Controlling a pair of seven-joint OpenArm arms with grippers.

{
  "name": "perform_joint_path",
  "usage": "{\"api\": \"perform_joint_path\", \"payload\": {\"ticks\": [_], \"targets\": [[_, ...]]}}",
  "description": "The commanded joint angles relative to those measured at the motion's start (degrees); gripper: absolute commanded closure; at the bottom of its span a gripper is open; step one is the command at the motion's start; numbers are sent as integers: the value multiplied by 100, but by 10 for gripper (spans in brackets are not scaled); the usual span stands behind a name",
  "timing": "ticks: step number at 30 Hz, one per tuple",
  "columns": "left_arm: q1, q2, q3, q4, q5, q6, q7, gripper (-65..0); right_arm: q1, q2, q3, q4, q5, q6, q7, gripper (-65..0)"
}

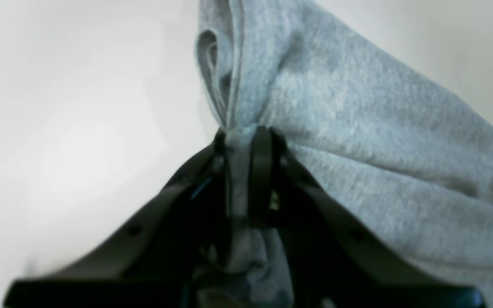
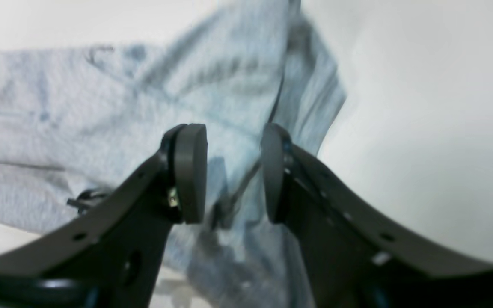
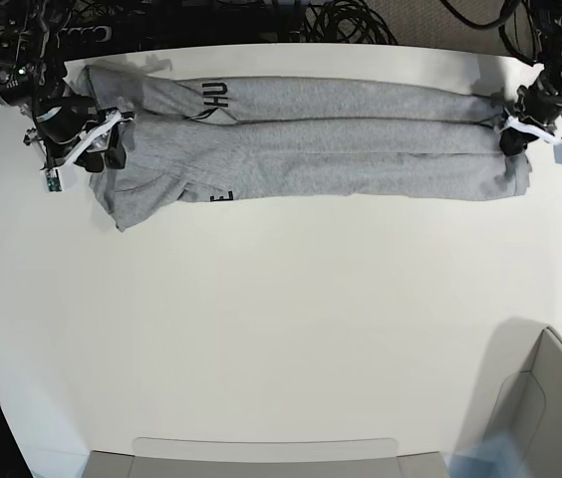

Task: Fold the T-shirt properly
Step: 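Release the strip end with the left gripper and lift it, then grasp the strip end with the left gripper and fold it toward the right gripper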

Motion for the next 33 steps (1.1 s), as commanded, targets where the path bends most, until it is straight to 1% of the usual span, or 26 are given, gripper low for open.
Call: {"api": "perform_joint_path", "payload": {"ticks": [1, 4, 6, 8, 10, 17, 24, 26, 28, 31, 33], "targets": [[-101, -150, -233, 86, -66, -4, -78, 0, 3, 75, 28, 106, 32, 33, 86, -221], [-206, -194, -497, 113, -66, -4, 160, 0, 11, 75, 28, 114, 32, 33, 86, -221], [-206, -361, -664, 262, -66, -4, 353, 0, 11, 75, 28, 114, 32, 33, 86, -221], [-197, -423, -690, 508, -66, -4, 467, 0, 11, 66, 19, 106, 32, 33, 86, -221], [-144, -431, -699, 886, -66, -4, 494, 0, 11, -13, 19, 106, 32, 33, 86, -221], [286, -379, -655, 2117, -66, 13, 1039, 0, 82, -136, 19, 123, 32, 33, 78, -221], [550, 219, -646, 2970, -66, 13, 1505, 0, 82, -171, 19, 123, 32, 33, 78, -221], [585, 404, -646, 3198, -66, 13, 1557, 0, 82, -171, 19, 123, 32, 33, 78, -221], [594, 509, -593, 3339, -66, 13, 1566, 0, 82, -171, 19, 132, 32, 33, 69, -221], [585, 518, -84, 3383, -66, 57, 1610, 0, 82, -171, 19, 132, 32, 33, 69, -221], [559, 536, 215, 3383, -66, 330, 1566, 0, 82, -171, 19, 132, 32, 33, 78, -221]]}}
